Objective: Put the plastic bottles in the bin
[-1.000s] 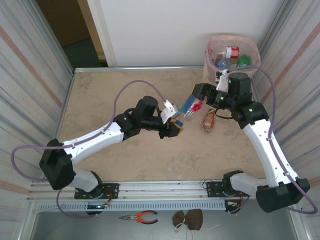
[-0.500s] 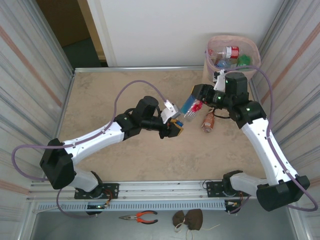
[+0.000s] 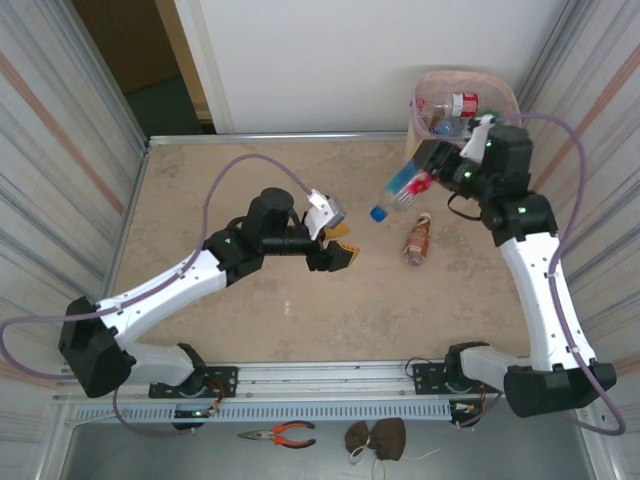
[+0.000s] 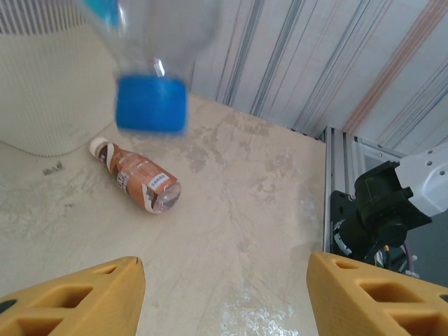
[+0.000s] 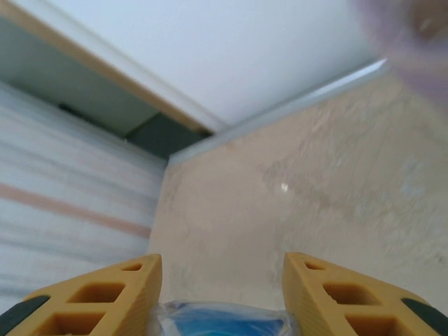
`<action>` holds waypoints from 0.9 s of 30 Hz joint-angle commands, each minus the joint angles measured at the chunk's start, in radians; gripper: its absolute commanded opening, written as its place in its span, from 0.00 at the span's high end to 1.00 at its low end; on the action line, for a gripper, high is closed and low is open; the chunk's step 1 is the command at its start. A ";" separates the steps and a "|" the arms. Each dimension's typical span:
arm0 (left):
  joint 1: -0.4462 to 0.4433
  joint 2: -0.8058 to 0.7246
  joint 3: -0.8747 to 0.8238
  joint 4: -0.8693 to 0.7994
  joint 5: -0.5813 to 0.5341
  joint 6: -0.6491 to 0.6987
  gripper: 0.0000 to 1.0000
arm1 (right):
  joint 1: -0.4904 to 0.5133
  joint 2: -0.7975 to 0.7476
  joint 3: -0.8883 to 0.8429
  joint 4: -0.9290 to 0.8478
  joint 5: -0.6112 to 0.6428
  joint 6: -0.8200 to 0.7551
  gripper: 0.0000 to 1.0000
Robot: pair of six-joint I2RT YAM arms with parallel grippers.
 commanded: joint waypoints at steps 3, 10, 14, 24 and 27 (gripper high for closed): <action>0.014 -0.045 -0.037 0.022 -0.023 -0.003 0.37 | -0.180 0.056 0.138 0.061 -0.058 0.025 0.59; 0.020 -0.052 -0.040 0.013 -0.028 0.001 0.37 | -0.372 0.211 0.302 0.167 -0.094 0.102 0.59; 0.029 -0.052 -0.037 0.008 -0.028 0.001 0.37 | -0.423 0.318 0.387 0.209 -0.090 0.129 0.60; 0.060 -0.049 -0.039 -0.013 -0.022 -0.001 0.37 | -0.439 0.543 0.561 0.241 -0.024 0.097 0.61; 0.068 -0.048 -0.040 -0.019 -0.022 -0.001 0.37 | -0.441 0.605 0.627 0.230 0.032 0.053 0.61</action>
